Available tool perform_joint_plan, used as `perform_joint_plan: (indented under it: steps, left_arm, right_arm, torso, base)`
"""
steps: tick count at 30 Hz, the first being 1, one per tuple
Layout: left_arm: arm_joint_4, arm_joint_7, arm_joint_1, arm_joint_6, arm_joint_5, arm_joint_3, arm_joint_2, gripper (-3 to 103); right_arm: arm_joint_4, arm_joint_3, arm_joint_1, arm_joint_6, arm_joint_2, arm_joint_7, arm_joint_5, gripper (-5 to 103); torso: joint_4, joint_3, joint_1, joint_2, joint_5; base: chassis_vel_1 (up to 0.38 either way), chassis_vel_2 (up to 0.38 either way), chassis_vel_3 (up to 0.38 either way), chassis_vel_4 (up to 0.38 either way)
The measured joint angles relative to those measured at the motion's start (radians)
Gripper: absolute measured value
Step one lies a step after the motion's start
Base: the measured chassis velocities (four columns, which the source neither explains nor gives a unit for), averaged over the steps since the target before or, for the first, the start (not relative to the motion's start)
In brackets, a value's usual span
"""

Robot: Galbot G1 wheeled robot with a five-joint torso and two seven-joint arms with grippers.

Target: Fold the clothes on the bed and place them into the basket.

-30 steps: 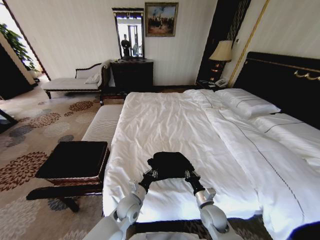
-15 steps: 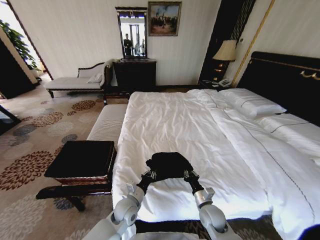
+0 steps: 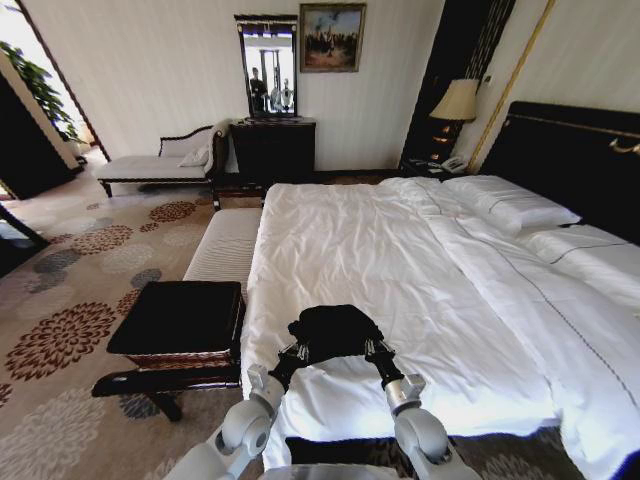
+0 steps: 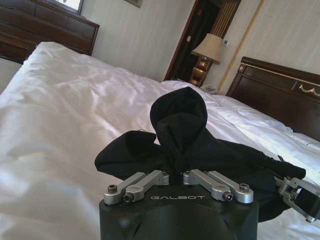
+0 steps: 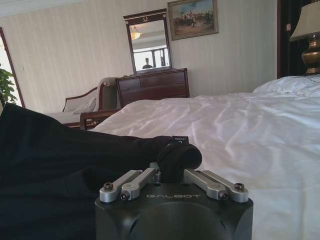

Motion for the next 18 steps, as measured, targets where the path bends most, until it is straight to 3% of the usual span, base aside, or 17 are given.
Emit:
perform_joint_plan:
  steps: [18]
  left_arm:
    - [-0.055,0.018,0.079,-0.012,0.035,-0.049,0.024,7]
  right_arm:
    - [0.001,-0.008,-0.002,-0.003,0.013,0.000,-0.011,7]
  torso:
    - [0.0001,0.000,0.000,0.000,0.0003]
  base:
    - [0.211,0.210,-0.204,-0.198]
